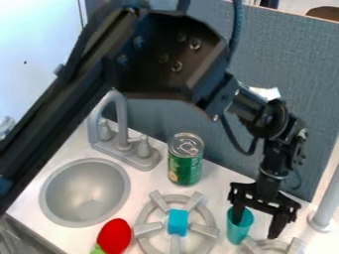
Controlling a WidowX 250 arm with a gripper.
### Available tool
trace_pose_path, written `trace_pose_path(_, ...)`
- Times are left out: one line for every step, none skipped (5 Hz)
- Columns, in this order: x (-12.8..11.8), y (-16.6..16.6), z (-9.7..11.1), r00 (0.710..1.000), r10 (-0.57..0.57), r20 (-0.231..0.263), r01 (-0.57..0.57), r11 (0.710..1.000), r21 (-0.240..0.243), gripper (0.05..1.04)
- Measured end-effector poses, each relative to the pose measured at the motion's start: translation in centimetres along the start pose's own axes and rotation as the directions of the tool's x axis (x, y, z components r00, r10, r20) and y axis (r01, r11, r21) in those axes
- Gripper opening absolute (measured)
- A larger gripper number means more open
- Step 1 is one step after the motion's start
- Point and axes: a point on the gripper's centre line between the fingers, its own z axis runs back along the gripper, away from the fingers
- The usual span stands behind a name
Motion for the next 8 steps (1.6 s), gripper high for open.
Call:
trace_pose_path(0.2, -0.2, 0.2, 1.000, -0.004, 0.007, 0.004, 1.000, -0.007, 0.945)
trace_pose_path(0.2, -0.1, 0.3, 1.000, 0.000, 0.006, 0.000, 1.000, -0.005, 0.663)
trace_pose_path(0.2, -0.1, 0.2, 1.000, 0.002, 0.007, -0.002, 1.000, -0.006, 0.371)
trace_pose_path(0.1, 0.0, 0.0, 1.000, 0.002, -0.009, -0.002, 1.000, 0.003, 0.162)
trace_pose_path(-0.2, 0.1, -0.1, 1.000, 0.005, -0.018, -0.005, 1.000, 0.008, 0.112)
trace_pose_path(-1.7, 0.8, -0.3, 0.999, -0.030, -0.045, 0.030, 0.999, 0.013, 0.107)
trace_pose_path(-4.3, -0.5, 2.6, 0.994, -0.105, -0.006, 0.105, 0.994, -0.037, 0.106)
trace_pose_path(-6.7, -3.2, 2.7, 0.977, -0.212, -0.001, 0.212, 0.976, -0.055, 0.106)
